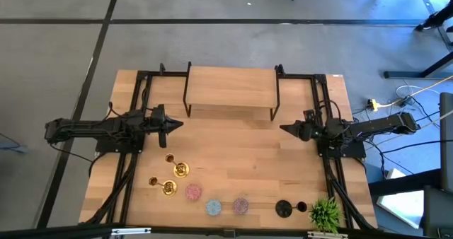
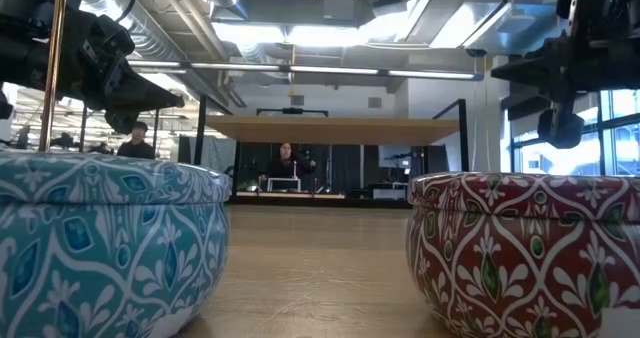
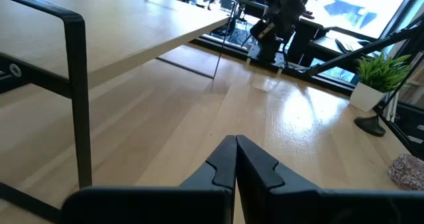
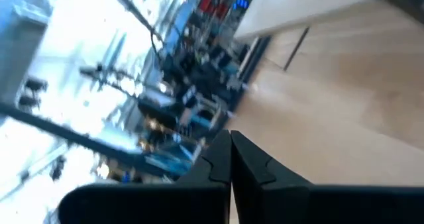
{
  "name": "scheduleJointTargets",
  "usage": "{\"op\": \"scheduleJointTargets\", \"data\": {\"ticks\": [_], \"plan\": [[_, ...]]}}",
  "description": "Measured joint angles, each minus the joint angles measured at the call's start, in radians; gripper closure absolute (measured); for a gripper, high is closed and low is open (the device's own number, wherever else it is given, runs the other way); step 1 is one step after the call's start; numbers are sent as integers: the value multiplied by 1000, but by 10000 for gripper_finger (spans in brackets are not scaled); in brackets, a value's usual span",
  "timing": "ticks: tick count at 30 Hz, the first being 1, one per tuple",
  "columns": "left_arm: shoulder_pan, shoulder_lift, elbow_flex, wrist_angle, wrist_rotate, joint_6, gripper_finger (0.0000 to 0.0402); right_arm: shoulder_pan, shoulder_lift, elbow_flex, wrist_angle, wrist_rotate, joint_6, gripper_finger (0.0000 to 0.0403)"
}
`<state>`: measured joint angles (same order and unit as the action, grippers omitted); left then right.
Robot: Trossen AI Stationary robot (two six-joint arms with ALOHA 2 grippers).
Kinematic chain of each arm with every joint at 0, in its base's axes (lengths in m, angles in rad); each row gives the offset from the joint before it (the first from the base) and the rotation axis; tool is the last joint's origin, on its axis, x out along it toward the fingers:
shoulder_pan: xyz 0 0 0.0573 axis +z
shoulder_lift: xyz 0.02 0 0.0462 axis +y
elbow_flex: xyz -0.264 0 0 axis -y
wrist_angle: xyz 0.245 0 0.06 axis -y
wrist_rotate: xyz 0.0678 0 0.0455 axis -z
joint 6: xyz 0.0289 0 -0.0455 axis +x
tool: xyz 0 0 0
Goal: Pick & Place candle stick holders
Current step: Put the black candle holder on the shelf
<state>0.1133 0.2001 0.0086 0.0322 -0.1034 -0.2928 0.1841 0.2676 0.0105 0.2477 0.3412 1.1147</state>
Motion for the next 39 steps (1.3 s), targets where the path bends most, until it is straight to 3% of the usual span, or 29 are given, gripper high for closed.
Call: {"op": "scheduleJointTargets", "data": {"ticks": [8,13,15,18,23,27,30,34,39], "plan": [[0,0,0,0,0,0,400,0,0,0,65,158,5,402],[0,0,0,24,-29,5,400,0,0,0,248,217,-7,402],[0,1,0,82,-44,-94,400,0,0,0,341,220,-80,402],[0,0,0,210,-41,-384,400,0,0,0,449,261,-142,402],[1,0,0,436,-266,-742,400,0,0,0,635,286,-154,402],[2,16,27,554,-295,-705,400,0,2,30,702,288,-204,402],[2,37,91,584,-289,-635,400,0,14,105,694,241,-301,402],[2,103,201,571,-274,-545,400,0,70,244,673,90,-461,402],[2,232,342,527,-206,-471,400,0,189,488,415,-57,-618,402]]}}
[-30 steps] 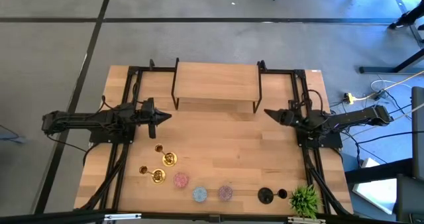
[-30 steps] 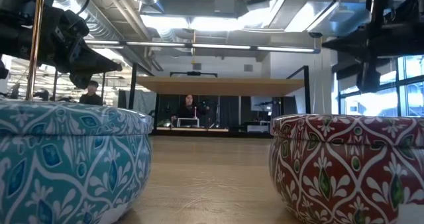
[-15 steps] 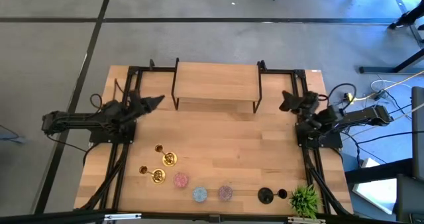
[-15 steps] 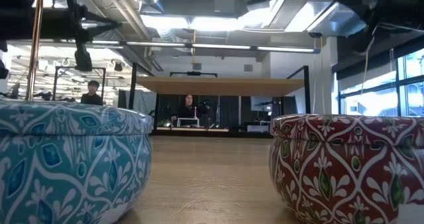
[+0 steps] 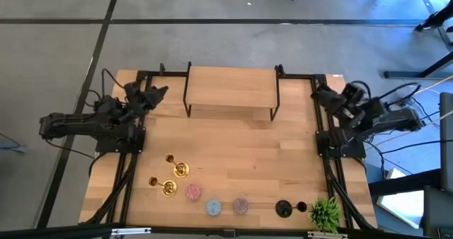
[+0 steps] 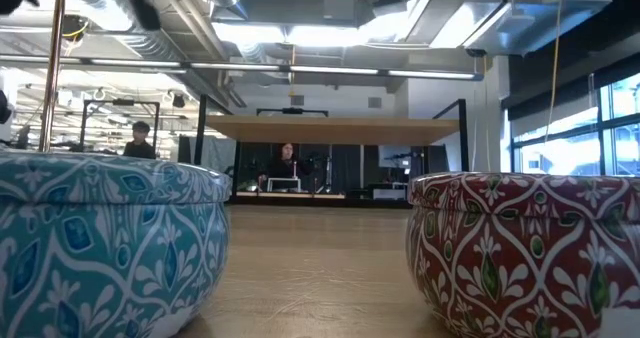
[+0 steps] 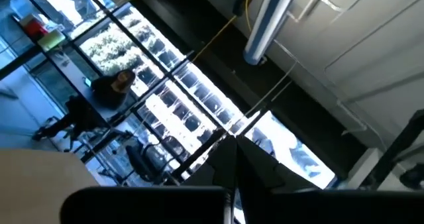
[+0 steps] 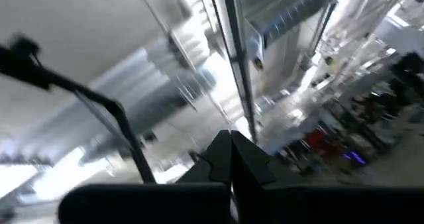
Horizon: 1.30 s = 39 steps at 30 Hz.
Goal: Pick & Place candle stick holders
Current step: Put the black candle holder on the shelf
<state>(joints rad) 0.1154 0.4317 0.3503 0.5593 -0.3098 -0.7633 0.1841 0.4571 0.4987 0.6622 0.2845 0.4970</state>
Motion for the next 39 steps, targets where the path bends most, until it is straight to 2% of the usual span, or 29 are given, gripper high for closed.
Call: {"op": "scheduleJointTargets", "data": {"ticks": [5,8,14,19,26,29,34,39], "plan": [[0,143,108,-17,45,18,400,-4,177,237,-276,36,-88,402],[13,210,150,-55,64,46,400,-25,275,379,-518,37,-101,402],[118,239,258,-333,65,60,400,-81,466,617,-1045,89,120,402],[225,238,342,-523,101,89,400,-125,593,740,-1287,89,279,402],[358,251,362,-611,226,96,400,-170,725,816,-1418,88,389,402],[384,253,362,-635,268,91,400,-188,769,824,-1449,45,432,402],[418,248,362,-639,346,81,400,-199,817,824,-1430,-70,397,402],[438,249,362,-640,420,86,400,-199,831,824,-1398,-79,358,402]]}}
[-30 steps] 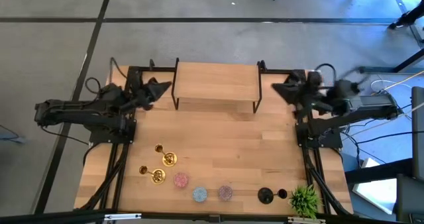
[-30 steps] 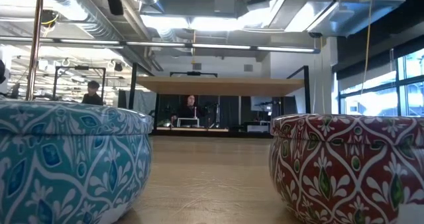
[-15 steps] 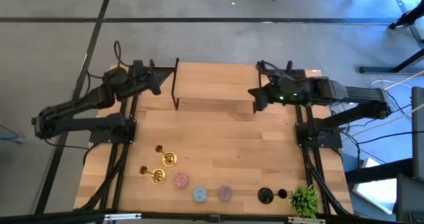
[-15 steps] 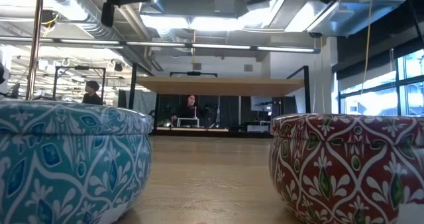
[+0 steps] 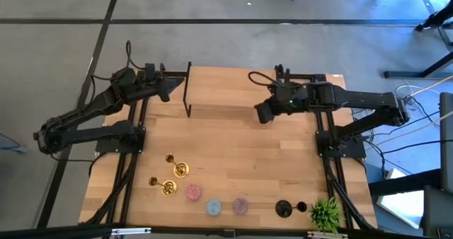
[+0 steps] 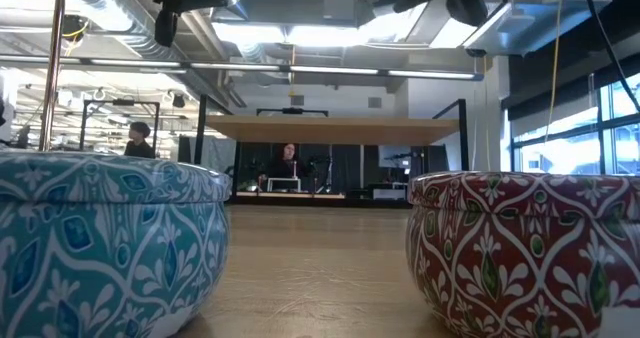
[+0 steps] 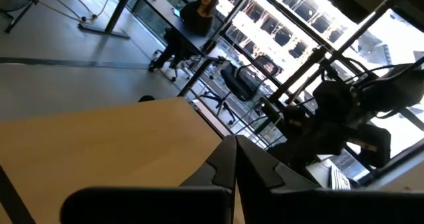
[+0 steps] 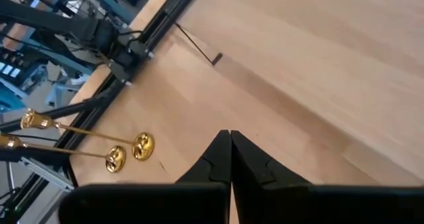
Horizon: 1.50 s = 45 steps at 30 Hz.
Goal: Pick & Place candle stick holders
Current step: Put the black candle holder on the shelf
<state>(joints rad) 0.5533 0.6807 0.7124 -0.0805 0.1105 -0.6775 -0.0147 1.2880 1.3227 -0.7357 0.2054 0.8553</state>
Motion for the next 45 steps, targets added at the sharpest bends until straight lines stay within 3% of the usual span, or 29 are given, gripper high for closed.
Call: {"op": "scheduleJointTargets", "data": {"ticks": [5,11,21,31,38,45], "plan": [[1,0,0,-19,31,2,400,0,0,0,42,-11,-29,402],[-2,0,0,-115,48,3,400,5,0,0,81,-156,-59,402],[-2,3,-1,-263,43,45,400,5,8,0,87,-283,31,402],[-2,3,-1,-412,41,64,400,34,47,-13,-7,-366,57,399],[-2,8,-1,-447,40,71,400,108,72,-13,-114,-342,4,343],[-30,15,-1,-455,40,71,400,195,81,-14,-417,-478,261,259]]}}
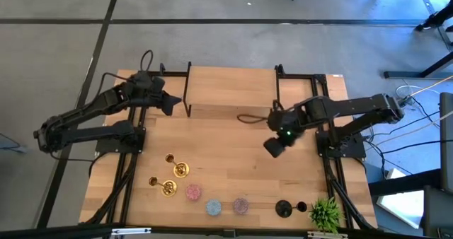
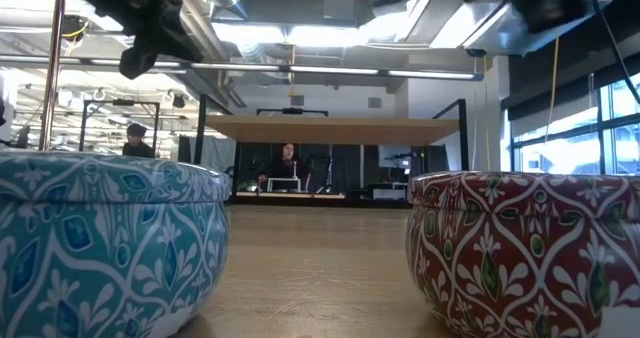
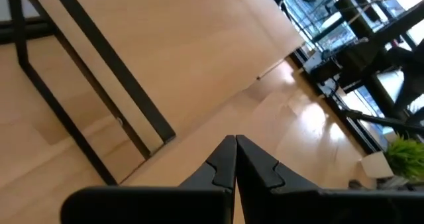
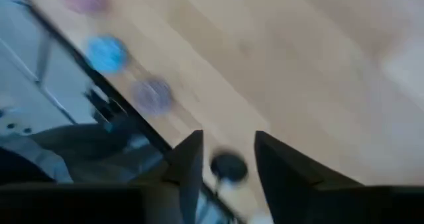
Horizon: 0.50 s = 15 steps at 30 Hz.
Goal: Pick & Place candle stick holders
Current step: Put the black candle holder on the shelf
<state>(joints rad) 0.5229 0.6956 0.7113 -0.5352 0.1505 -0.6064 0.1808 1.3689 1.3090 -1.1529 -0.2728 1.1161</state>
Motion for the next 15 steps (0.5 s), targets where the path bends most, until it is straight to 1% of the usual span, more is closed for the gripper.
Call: {"op": "scheduleJointTargets", "data": {"ticks": [3,7,11,15], "plan": [[-18,6,0,2,-7,0,400,27,0,0,-80,-51,114,231],[-41,21,0,2,-18,11,400,52,0,0,-66,-121,209,207],[-63,38,0,2,-19,26,400,79,0,0,-53,-170,281,199],[-89,50,0,3,-19,27,400,113,0,-45,-48,-245,341,199]]}}
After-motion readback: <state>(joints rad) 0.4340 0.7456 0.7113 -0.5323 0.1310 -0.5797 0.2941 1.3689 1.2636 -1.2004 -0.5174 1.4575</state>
